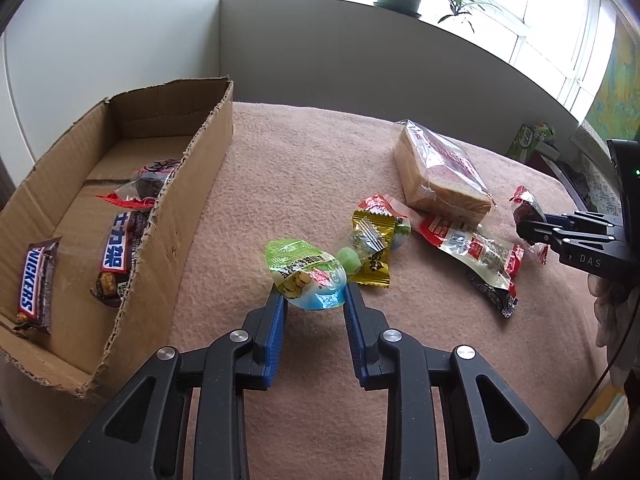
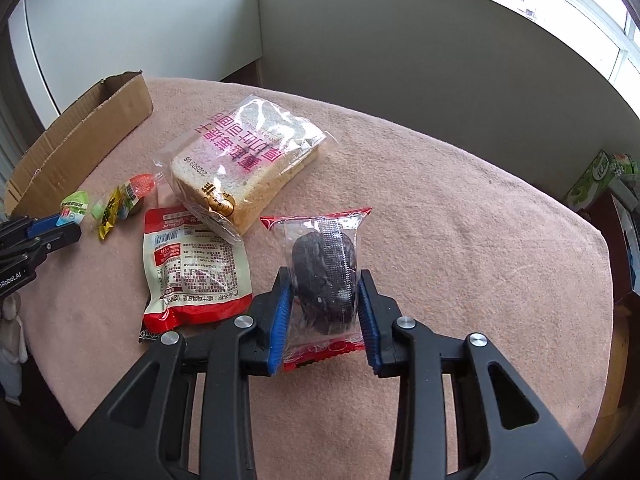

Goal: Organize snacks
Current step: 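Carry both held snacks into the cardboard box and open both tools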

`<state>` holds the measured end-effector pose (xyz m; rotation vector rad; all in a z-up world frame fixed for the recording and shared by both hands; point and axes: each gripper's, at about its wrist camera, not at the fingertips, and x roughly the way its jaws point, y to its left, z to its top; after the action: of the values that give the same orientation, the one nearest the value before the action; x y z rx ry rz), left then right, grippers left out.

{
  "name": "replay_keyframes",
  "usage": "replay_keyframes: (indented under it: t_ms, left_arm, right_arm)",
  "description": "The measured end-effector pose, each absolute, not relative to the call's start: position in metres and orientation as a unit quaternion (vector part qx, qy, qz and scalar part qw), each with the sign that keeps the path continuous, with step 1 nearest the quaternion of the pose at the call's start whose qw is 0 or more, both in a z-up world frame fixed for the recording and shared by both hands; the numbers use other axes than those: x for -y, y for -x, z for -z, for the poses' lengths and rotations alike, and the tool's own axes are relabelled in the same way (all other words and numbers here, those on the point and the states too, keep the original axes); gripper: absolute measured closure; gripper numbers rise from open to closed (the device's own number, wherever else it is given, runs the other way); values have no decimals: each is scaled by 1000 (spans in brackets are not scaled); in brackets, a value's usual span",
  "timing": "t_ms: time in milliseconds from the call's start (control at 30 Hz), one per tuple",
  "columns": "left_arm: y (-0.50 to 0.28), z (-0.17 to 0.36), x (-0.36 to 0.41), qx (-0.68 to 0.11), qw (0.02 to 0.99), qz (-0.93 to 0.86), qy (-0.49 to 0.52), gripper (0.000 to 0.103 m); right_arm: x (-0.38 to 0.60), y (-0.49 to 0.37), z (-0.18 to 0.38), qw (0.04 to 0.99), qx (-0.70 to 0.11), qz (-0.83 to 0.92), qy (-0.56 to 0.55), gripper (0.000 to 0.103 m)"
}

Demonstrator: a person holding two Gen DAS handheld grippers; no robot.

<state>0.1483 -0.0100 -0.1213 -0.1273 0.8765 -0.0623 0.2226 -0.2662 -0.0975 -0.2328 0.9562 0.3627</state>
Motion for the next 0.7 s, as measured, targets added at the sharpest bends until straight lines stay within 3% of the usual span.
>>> replay_keyframes:
  t_ms: [700]
  left_arm:
    - [-92, 60, -53, -357, 927, 17, 111, 77]
  right_arm:
    - [164, -176, 11, 885, -375, -261, 90, 70]
